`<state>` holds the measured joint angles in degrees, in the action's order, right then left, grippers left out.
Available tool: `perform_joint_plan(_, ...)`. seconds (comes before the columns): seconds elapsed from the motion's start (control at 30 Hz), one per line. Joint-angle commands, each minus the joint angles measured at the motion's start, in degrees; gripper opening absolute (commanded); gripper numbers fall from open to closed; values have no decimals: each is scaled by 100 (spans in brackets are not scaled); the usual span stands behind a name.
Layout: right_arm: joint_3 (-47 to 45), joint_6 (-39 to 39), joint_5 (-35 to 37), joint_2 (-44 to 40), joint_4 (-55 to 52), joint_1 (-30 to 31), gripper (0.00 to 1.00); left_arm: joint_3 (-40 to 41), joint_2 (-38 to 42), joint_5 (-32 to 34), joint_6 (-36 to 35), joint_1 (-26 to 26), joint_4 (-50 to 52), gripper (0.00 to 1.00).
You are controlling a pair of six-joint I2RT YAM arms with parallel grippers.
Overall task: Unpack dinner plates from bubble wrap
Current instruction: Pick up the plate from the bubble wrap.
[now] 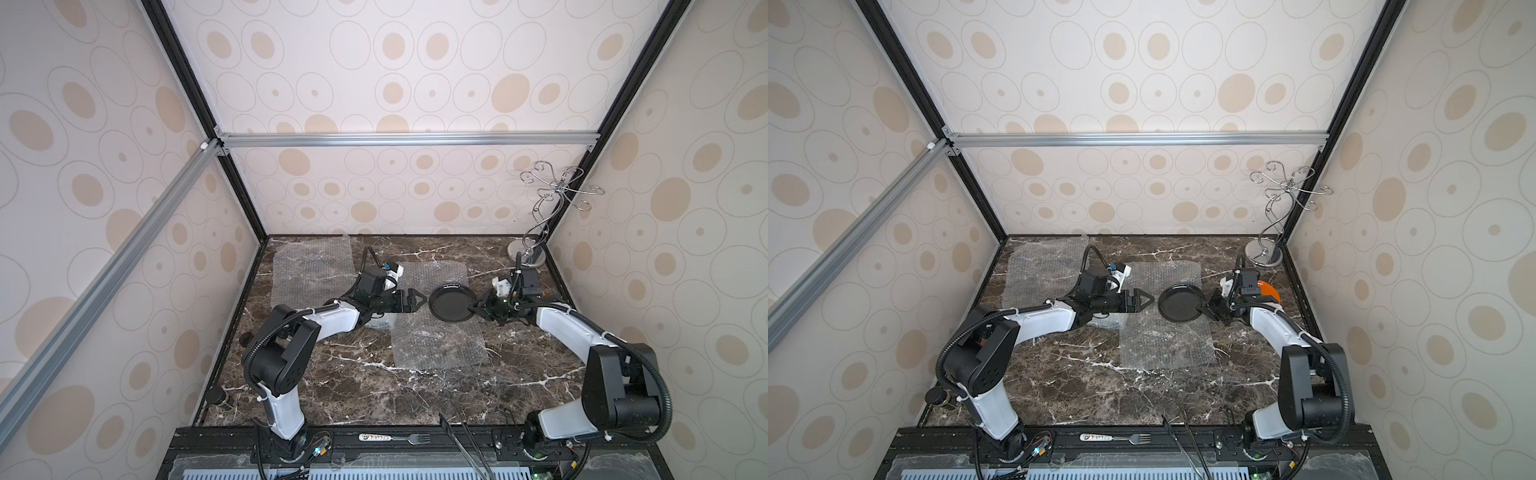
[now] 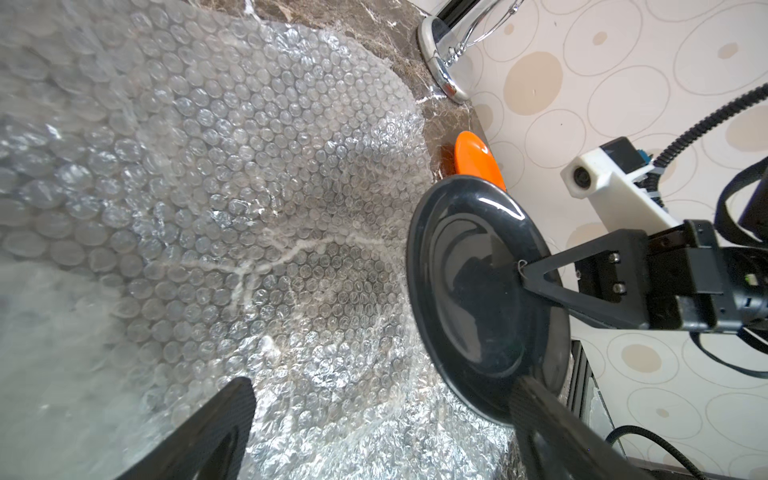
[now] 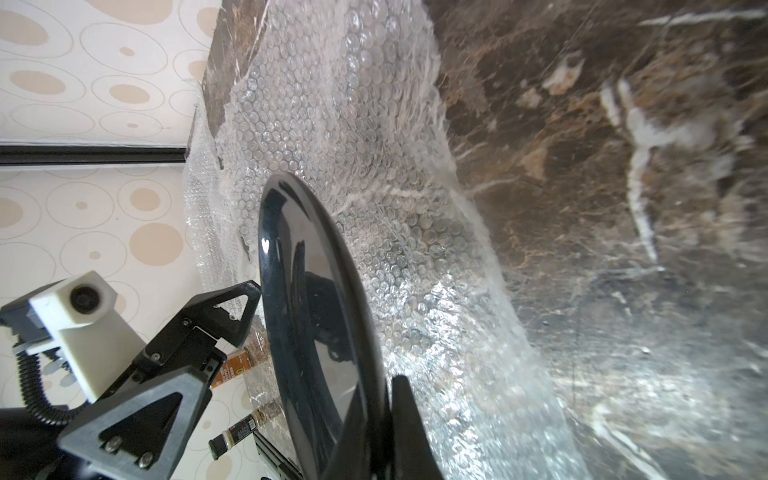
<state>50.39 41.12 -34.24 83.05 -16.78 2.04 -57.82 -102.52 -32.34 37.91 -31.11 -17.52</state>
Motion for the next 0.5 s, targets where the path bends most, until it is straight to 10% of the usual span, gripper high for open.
perform_joint_plan(0.0, -71, -143, -320, -279, -318, -276, 0, -22, 179, -130, 6, 74, -86, 97)
perform_joint_plan(0.47, 317, -728, -935, -428, -1021, -1619, 0, -27, 254, -49, -34, 159, 47, 98)
